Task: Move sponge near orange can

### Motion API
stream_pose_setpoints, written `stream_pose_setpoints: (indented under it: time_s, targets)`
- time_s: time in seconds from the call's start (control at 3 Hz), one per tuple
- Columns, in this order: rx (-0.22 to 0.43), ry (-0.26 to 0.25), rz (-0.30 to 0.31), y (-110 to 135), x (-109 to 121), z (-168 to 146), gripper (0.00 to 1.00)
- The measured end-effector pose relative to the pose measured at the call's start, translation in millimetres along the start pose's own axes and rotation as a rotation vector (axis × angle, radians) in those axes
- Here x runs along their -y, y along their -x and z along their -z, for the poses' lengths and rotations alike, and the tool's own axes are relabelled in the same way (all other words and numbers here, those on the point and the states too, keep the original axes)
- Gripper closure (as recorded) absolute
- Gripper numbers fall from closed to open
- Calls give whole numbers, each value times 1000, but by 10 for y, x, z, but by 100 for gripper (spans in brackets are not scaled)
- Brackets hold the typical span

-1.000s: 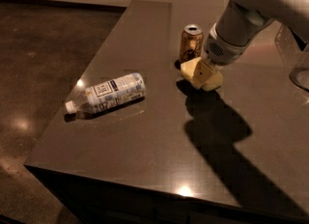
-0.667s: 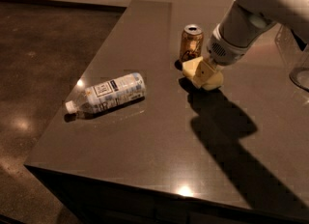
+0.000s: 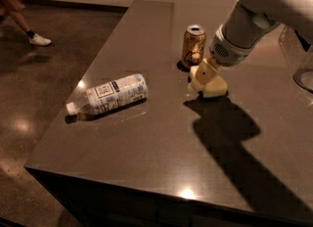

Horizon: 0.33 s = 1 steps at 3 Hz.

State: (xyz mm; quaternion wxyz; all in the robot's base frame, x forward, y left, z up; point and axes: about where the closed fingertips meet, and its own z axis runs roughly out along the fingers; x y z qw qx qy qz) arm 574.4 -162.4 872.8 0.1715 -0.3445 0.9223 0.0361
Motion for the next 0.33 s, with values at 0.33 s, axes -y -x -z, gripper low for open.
stream_pose_setpoints:
  time_s: [0.33]
  targets:
    - [0, 0, 0, 0, 0, 0, 0]
